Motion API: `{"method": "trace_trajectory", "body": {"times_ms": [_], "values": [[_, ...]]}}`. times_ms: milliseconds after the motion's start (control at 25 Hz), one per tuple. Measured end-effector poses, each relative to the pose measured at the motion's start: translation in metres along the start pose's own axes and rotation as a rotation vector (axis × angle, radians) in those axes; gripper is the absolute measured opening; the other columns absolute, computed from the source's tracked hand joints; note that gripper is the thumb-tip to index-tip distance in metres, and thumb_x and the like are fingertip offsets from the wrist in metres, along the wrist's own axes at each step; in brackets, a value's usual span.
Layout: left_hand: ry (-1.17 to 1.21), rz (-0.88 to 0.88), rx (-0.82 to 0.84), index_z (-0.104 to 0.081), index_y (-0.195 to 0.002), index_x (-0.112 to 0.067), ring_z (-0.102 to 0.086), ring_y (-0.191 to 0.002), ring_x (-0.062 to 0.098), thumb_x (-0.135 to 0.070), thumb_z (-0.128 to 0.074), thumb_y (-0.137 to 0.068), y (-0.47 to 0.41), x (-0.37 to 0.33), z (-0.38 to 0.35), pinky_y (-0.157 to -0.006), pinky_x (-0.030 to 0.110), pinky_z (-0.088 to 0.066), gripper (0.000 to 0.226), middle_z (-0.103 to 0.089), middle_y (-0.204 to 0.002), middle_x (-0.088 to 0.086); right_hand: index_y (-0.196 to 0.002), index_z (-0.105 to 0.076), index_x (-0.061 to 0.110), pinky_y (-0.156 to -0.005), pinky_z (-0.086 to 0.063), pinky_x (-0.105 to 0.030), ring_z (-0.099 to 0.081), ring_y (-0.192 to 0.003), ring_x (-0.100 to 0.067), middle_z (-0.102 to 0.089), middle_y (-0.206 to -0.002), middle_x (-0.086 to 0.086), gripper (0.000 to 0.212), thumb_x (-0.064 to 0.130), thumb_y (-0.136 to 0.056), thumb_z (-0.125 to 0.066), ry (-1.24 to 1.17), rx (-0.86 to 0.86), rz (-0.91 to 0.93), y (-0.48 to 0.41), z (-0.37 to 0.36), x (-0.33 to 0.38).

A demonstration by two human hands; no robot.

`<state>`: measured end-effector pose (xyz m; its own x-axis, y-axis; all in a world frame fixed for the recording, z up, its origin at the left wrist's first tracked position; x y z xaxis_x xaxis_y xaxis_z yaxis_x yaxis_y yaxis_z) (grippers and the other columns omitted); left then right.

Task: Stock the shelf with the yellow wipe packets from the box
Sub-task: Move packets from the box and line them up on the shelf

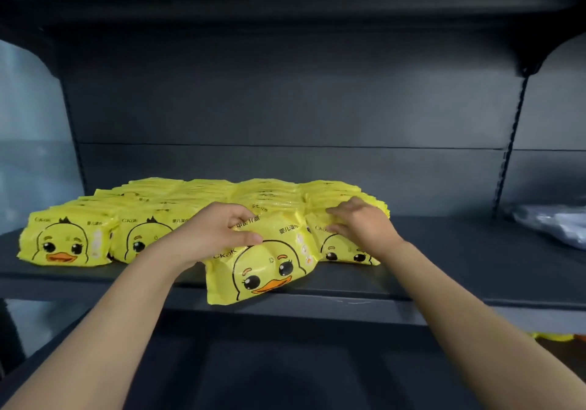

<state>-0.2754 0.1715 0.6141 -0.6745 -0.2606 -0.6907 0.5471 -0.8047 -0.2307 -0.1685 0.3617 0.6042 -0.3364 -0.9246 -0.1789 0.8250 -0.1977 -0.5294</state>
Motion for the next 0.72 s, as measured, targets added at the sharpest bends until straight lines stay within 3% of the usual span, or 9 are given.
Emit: {"method": "trace_trajectory", "body": {"times_ms": [80, 160, 240, 560, 640, 720], "values": [[-0.02, 0.02, 0.015, -0.052, -0.128, -0.014, -0.039, -0.132, 0.015, -0.021, -0.071, -0.079, -0.006, 0.007, -0.006, -0.097, 0.022, -0.031, 0.053, -0.048, -0.139, 0.003, -0.129, -0.056, 0.012, -0.086, -0.045, -0.042, -0.057, -0.108, -0.032, -0.065, -0.114, -0.007, 0.062, 0.051, -0.08, -0.063, 0.055, -0.102, 0.077, 0.008, 0.0, -0.001], [-0.038, 0.022, 0.027, -0.053, -0.127, -0.014, -0.039, -0.132, 0.015, -0.021, -0.072, -0.079, -0.011, 0.009, -0.01, -0.096, 0.022, -0.031, 0.053, -0.048, -0.139, 0.003, -0.145, -0.034, 0.015, -0.099, -0.034, -0.041, -0.043, -0.126, -0.027, -0.052, -0.134, -0.003, 0.087, 0.065, -0.077, -0.056, 0.105, 0.021, 0.051, 0.014, -0.01, -0.009], [-0.051, 0.006, 0.028, -0.053, -0.126, -0.015, -0.039, -0.132, 0.015, -0.021, -0.072, -0.079, -0.015, 0.007, -0.013, -0.095, 0.022, -0.032, 0.052, -0.048, -0.139, 0.004, -0.15, -0.018, 0.019, -0.105, -0.026, -0.037, -0.03, -0.136, -0.022, -0.039, -0.146, 0.002, 0.094, 0.07, -0.077, -0.049, 0.137, 0.104, 0.015, 0.014, -0.018, -0.015], [-0.096, -0.092, 0.061, -0.056, -0.123, -0.016, -0.042, -0.13, 0.014, -0.02, -0.072, -0.079, -0.025, -0.018, -0.026, -0.093, 0.02, -0.032, 0.047, -0.05, -0.137, 0.002, -0.149, -0.021, 0.021, -0.109, -0.023, -0.043, -0.023, -0.139, -0.022, -0.031, -0.151, 0.001, 0.087, 0.07, -0.08, -0.044, 0.188, 0.189, -0.078, 0.001, -0.015, -0.019], [-0.112, -0.125, 0.078, -0.056, -0.123, -0.015, -0.042, -0.13, 0.014, -0.02, -0.072, -0.079, -0.029, -0.027, -0.031, -0.093, 0.019, -0.032, 0.047, -0.051, -0.137, 0.002, -0.147, -0.026, 0.019, -0.109, -0.024, -0.043, -0.026, -0.138, -0.022, -0.035, -0.149, -0.002, 0.081, 0.065, -0.084, -0.045, 0.009, 0.132, -0.195, 0.012, -0.001, -0.033], [-0.116, -0.165, 0.109, -0.056, -0.125, -0.014, -0.043, -0.13, 0.014, -0.019, -0.072, -0.079, -0.034, -0.038, -0.04, -0.094, 0.019, -0.032, 0.049, -0.051, -0.137, 0.003, -0.141, -0.04, 0.016, -0.106, -0.03, -0.038, -0.036, -0.133, -0.021, -0.047, -0.142, -0.003, 0.064, 0.055, -0.09, -0.045, -0.239, -0.036, -0.324, 0.029, 0.024, -0.053]]}}
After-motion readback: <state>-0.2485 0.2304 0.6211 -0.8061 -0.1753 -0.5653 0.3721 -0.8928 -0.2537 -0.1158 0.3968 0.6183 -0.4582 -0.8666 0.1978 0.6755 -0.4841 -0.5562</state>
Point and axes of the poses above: each hand's wrist, its own y-axis away from the middle knuckle, its own z-axis out of the back of the hand, x = y × z, the point moved 9 cm from there along -y, towards the middle knuckle
